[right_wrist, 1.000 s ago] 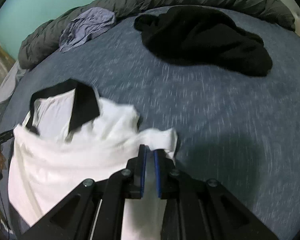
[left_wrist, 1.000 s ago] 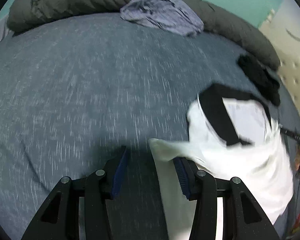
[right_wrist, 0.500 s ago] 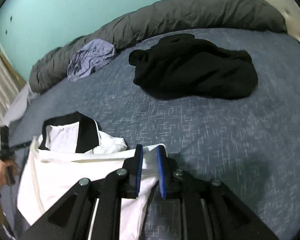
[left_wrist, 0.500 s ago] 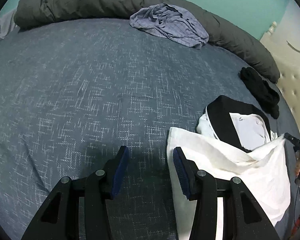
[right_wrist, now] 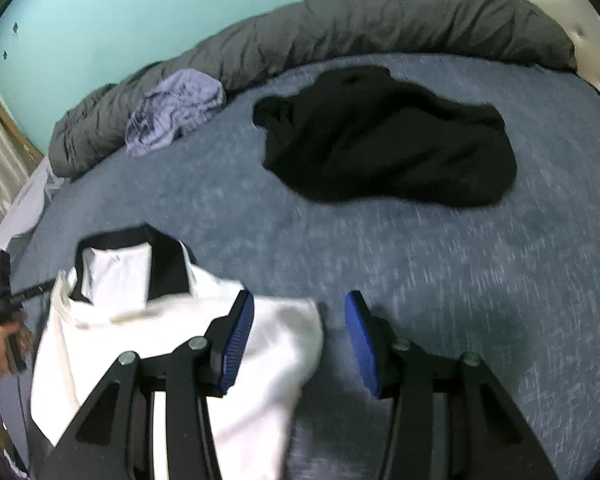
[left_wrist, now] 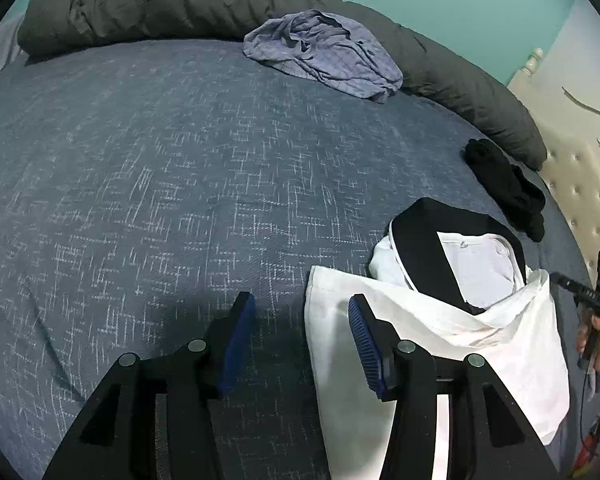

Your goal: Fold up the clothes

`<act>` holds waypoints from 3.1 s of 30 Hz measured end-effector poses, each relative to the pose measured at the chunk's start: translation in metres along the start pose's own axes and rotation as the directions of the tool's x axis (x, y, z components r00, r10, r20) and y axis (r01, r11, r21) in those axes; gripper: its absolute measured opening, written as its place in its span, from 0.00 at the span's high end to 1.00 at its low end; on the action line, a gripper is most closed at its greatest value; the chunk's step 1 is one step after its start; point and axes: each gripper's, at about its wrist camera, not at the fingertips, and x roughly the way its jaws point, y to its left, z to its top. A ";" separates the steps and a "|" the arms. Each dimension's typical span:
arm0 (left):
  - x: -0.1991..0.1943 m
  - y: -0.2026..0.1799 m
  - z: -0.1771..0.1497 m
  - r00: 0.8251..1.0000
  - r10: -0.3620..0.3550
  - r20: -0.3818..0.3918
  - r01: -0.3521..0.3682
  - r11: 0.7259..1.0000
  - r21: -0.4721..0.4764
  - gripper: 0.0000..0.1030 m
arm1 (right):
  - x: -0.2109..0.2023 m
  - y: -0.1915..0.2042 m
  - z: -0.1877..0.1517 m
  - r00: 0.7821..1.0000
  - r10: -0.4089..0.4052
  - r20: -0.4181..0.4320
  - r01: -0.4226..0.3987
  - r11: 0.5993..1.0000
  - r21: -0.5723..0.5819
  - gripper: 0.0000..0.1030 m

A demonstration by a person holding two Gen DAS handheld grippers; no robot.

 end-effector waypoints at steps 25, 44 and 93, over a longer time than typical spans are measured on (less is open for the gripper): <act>-0.043 0.013 0.013 0.996 -0.035 0.081 0.039 0.998 -0.050 0.95 | -0.039 0.005 0.007 0.979 -0.040 0.198 0.042 0.999 -0.008 0.96; 0.016 0.018 0.014 1.000 -0.014 -0.010 0.013 0.996 -0.087 0.90 | 0.031 0.004 0.019 0.978 -0.207 0.010 0.207 0.978 -0.007 0.94; -0.141 0.001 -0.245 0.978 -0.193 0.083 0.202 0.973 -0.109 0.95 | -0.151 -0.021 -0.221 0.994 0.107 -0.021 -0.100 0.973 0.207 0.96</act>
